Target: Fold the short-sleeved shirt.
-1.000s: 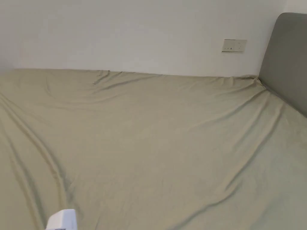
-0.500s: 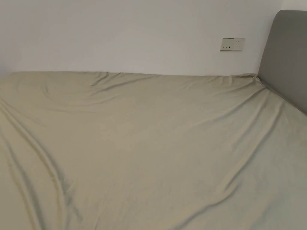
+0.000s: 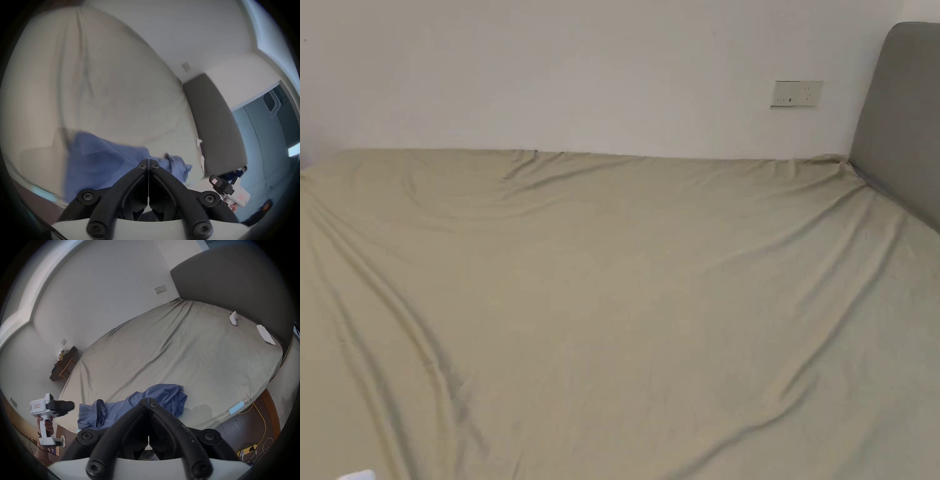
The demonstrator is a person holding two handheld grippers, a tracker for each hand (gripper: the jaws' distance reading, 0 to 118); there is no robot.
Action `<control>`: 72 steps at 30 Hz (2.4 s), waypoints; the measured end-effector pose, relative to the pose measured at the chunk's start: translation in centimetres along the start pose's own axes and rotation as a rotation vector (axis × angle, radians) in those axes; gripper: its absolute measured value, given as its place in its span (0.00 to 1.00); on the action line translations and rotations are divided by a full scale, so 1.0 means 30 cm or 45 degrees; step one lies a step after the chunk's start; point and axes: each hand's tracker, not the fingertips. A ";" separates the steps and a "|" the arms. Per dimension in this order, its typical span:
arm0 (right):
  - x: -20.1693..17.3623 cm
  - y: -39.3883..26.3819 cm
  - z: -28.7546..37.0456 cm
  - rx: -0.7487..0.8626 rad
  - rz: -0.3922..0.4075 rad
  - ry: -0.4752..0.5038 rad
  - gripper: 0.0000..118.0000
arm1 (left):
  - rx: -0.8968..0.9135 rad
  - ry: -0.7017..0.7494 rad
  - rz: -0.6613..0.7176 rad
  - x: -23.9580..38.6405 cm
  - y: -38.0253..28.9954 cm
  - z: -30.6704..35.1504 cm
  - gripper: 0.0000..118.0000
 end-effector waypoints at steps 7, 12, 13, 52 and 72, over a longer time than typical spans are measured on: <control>-0.089 -0.013 -0.040 -0.071 0.103 0.059 0.01 | -0.045 -0.034 0.198 -0.312 0.014 0.010 0.94; -0.121 -0.011 -0.031 -0.091 0.173 0.045 0.01 | -0.088 -0.098 0.284 -0.339 -0.064 -0.135 0.96; -0.122 -0.008 -0.029 -0.089 0.178 0.039 0.01 | -0.147 -0.065 0.305 -0.337 -0.078 -0.172 0.96; -0.027 -0.006 0.064 0.087 0.112 0.010 0.01 | -0.174 0.169 0.007 0.121 0.045 -0.094 0.13; 0.027 -0.021 0.029 0.028 0.000 0.012 0.01 | -0.538 0.003 0.139 0.333 -0.138 -0.652 0.45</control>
